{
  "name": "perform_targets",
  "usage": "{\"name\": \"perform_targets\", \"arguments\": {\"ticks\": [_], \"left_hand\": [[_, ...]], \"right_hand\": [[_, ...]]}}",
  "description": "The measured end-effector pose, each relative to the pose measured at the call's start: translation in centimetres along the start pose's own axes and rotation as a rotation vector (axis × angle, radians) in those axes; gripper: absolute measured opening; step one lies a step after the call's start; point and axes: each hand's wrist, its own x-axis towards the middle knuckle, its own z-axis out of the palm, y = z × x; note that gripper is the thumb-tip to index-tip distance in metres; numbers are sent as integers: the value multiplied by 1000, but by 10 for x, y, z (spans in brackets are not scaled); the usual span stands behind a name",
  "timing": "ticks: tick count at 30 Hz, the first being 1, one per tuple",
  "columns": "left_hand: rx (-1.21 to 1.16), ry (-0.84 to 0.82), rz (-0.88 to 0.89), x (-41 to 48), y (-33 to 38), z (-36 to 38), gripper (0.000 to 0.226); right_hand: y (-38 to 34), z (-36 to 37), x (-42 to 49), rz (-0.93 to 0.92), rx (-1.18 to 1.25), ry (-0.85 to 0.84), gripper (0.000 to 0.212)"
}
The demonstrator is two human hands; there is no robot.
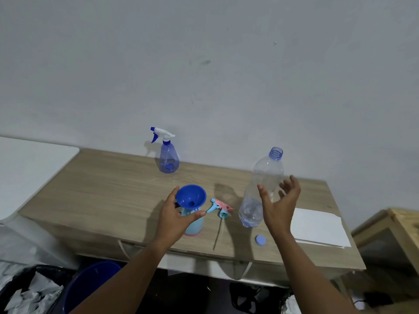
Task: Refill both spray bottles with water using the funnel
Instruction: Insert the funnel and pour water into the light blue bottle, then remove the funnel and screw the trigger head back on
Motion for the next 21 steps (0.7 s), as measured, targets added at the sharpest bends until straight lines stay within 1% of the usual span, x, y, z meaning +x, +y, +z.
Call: {"name": "perform_targets", "arguments": {"ticks": [1, 2, 3, 4, 5, 6, 8, 9, 11, 14, 15, 16, 18, 21], "left_hand": [[7, -4, -12, 1, -2, -1, 94], [17, -8, -26, 1, -4, -3, 111], [33, -12, -41, 2, -6, -4, 129], [54, -21, -54, 2, -7, -6, 141], [76, -20, -50, 2, -8, -6, 147], [100, -14, -49, 2, -10, -6, 149], [146, -17, -57, 4, -15, -8, 139], [178, -19, -63, 5, -19, -8, 128], [204, -23, -72, 9, -25, -10, 96], [200, -43, -92, 13, -21, -7, 47], [216, -59, -85, 14, -22, -6, 39], [234, -66, -83, 16, -24, -5, 35], [247, -70, -94, 20, -32, -5, 31], [265, -85, -112, 25, -40, -7, 33]], "right_hand": [[0, 2, -9, -33, -10, 89, 79], [-1, 5, -20, -81, -21, 146, 69], [-2, 10, -32, -131, -21, 149, 59], [-3, 15, -44, -174, -13, 99, 49], [-4, 22, -55, -198, -7, 11, 40], [-5, 30, -63, -204, -8, -98, 35], [-8, 46, -73, -189, -11, -320, 39], [-11, 55, -74, -177, -6, -419, 46], [-21, 70, -72, -138, -19, -578, 66], [-39, 86, -65, -58, -83, -784, 110], [-43, 91, -63, -63, -119, -838, 120], [-45, 95, -62, -73, -151, -878, 125], [-43, 104, -65, -68, -167, -889, 125], [-32, 114, -72, -44, -96, -780, 106]]}}
